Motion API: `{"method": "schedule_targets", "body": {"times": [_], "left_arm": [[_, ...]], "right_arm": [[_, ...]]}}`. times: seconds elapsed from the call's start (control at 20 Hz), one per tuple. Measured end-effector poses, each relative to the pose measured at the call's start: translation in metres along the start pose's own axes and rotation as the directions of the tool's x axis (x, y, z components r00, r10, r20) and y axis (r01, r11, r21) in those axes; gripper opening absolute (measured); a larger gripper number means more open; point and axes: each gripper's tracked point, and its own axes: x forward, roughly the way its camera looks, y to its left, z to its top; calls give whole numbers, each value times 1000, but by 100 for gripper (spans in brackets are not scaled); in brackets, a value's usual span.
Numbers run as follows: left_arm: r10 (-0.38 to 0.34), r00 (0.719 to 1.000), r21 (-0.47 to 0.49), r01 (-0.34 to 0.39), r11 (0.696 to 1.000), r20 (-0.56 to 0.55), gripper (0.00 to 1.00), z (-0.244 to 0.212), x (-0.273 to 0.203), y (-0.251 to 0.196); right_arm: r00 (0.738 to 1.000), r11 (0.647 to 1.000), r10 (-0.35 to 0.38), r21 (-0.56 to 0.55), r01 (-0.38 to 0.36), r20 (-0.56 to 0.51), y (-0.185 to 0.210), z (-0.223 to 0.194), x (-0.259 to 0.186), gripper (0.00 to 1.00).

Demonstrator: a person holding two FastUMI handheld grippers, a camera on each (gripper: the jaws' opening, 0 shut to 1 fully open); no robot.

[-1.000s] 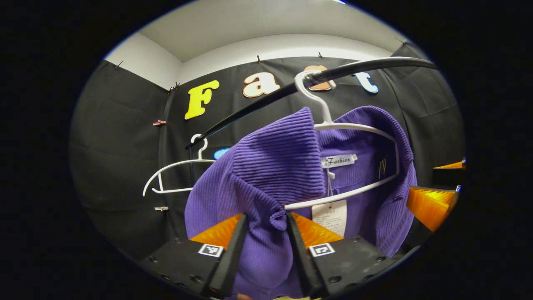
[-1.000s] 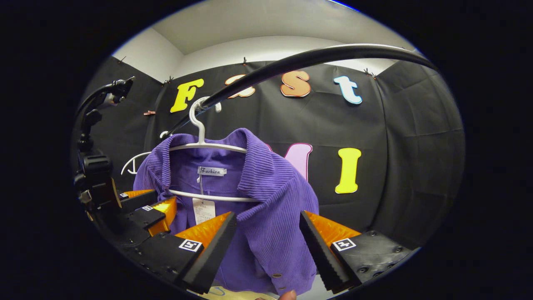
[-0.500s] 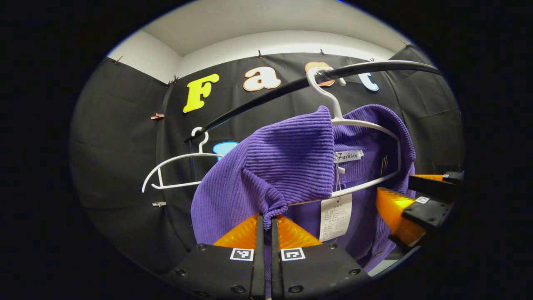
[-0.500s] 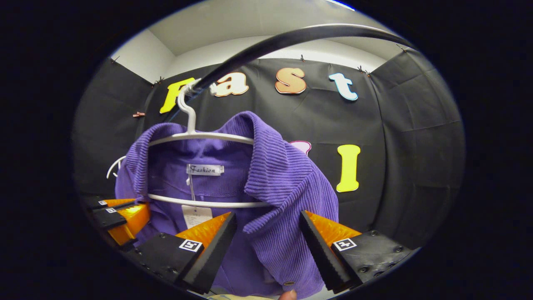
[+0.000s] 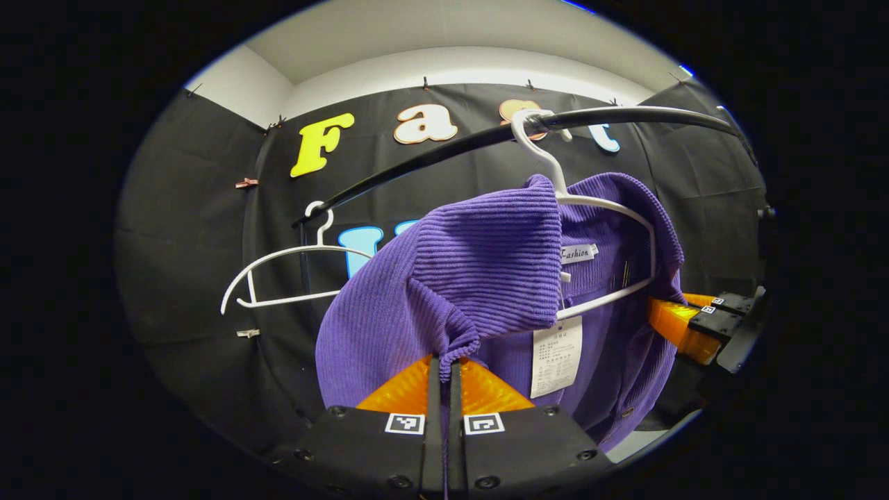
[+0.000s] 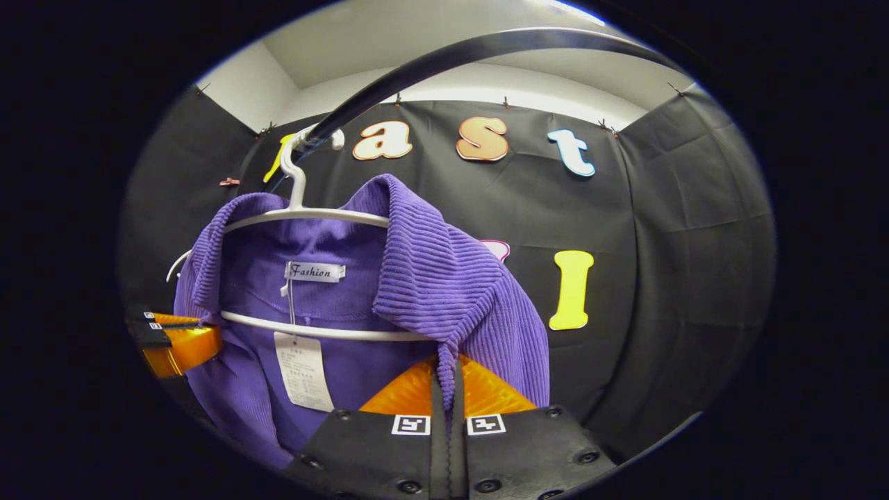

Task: Grasp the clothes on the hanger with both hands and then place them into the laundry hamper below.

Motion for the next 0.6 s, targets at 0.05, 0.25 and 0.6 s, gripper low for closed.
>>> {"method": "schedule_targets", "body": {"times": [0.05, 0.25, 0.6], "left_arm": [[2, 1000, 3, -2, 1000, -7, 6, -2, 0, 0], [50, 999, 22, -51, 998, 15, 5, 9, -5, 12], [1, 1000, 53, 0, 999, -19, 5, 20, -18, 9]], "right_arm": [[1000, 1000, -14, -17, 14, 12, -6, 4, -1, 5], [984, 983, -115, -130, 132, 136, -45, 42, -15, 5], [943, 940, -224, -200, 275, 245, -91, 79, -11, 5]]}}
